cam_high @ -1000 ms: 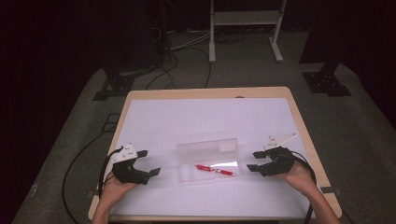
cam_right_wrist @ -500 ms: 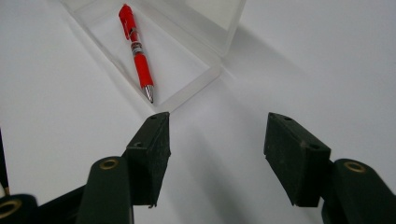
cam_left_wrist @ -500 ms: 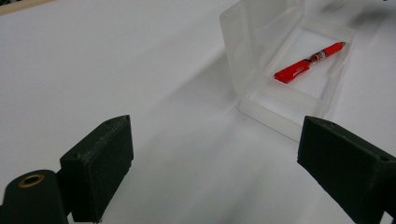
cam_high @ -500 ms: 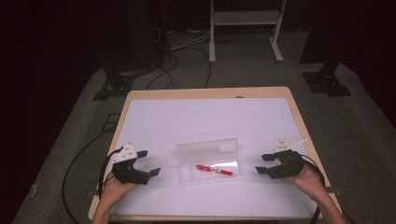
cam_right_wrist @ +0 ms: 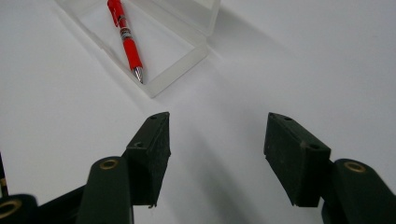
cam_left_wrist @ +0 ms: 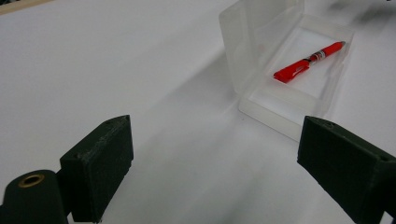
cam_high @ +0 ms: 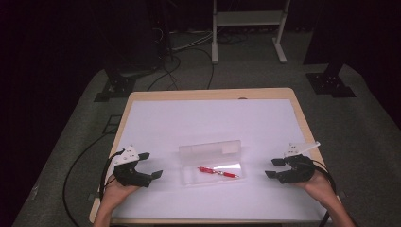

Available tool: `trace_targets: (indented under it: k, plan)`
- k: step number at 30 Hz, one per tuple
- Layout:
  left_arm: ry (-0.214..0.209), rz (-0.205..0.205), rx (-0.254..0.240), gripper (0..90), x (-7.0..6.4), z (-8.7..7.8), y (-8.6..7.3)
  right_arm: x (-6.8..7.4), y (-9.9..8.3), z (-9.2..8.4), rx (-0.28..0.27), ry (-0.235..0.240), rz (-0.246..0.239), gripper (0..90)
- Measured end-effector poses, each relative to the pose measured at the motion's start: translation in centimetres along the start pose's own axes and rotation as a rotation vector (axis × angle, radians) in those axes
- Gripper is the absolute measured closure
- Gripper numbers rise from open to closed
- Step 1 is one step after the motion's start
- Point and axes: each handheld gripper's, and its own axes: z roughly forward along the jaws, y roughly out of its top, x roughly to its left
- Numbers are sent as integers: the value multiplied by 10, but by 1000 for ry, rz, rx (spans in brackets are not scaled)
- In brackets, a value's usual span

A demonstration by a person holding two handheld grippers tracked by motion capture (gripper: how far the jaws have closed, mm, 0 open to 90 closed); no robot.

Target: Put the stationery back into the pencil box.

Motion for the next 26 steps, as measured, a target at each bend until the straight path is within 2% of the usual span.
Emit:
trace_targets:
  k: [16, 22, 26]
  plan:
    - [-3, 3, 2, 100, -1, 0, 0, -1, -18, -9, -4, -19, 34, 399]
    - [-3, -2, 1, 100, -1, 0, 0, -1, -30, -14, -20, -29, 56, 397]
    - [-5, -3, -9, 100, -3, 1, 2, 4, -44, -15, -57, -37, 74, 370]
